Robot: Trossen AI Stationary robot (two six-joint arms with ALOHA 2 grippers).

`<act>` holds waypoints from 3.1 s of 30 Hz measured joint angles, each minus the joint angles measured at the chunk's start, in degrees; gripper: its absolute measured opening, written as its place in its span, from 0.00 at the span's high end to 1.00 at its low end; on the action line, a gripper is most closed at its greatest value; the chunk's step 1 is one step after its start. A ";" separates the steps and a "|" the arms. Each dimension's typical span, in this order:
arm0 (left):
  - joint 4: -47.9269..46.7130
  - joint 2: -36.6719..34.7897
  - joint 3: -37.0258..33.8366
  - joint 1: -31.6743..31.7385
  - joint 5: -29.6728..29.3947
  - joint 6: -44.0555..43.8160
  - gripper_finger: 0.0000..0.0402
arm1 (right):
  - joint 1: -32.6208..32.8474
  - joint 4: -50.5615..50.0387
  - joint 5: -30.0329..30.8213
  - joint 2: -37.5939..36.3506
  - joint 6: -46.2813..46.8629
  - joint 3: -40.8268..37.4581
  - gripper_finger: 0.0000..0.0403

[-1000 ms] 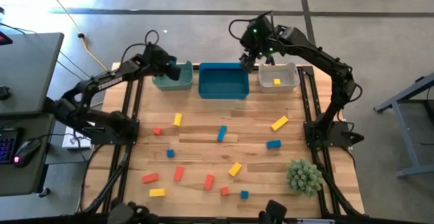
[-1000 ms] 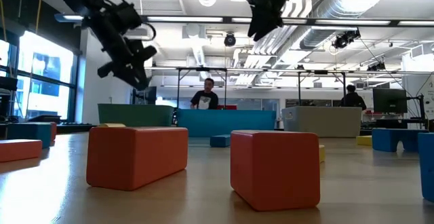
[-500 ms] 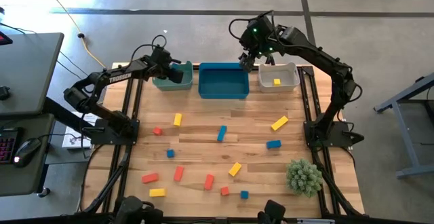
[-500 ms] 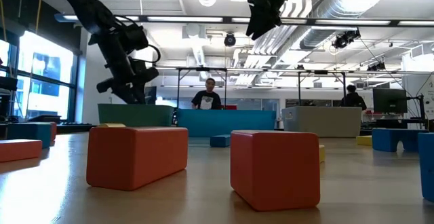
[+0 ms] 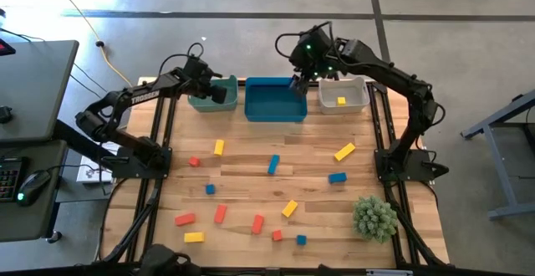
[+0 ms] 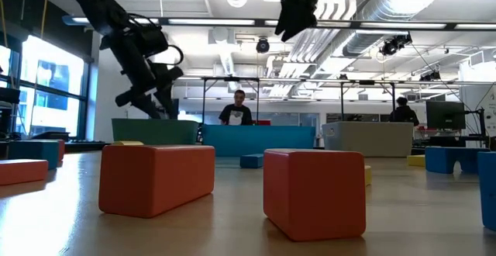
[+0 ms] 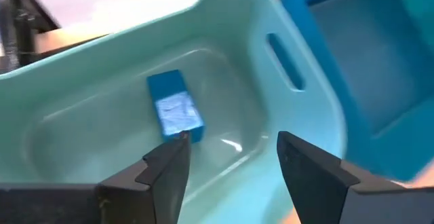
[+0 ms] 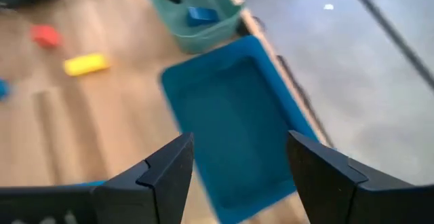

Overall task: Sort & place blocks by color
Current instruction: Put the orange block into the blue bin

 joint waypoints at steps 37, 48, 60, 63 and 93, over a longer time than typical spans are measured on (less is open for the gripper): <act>-18.69 -20.09 0.02 -31.83 -5.30 -16.93 0.50 | 32.62 0.36 -7.49 5.88 -7.86 -0.07 0.38; -19.19 -20.05 0.02 -36.77 -9.15 -27.07 0.50 | 40.17 -3.12 -7.40 8.17 -1.82 -0.07 0.38; -19.35 -19.96 0.02 -45.20 -10.51 -35.12 0.50 | 46.93 -2.64 -6.31 13.71 3.79 -0.07 0.38; -19.37 -19.96 0.02 -47.22 -11.88 -35.08 0.50 | 48.37 -2.34 -5.95 15.60 4.74 -0.07 0.38; -21.32 -19.94 -0.02 -51.87 -13.42 -32.53 0.50 | 57.32 7.86 -3.43 31.05 15.42 0.00 0.38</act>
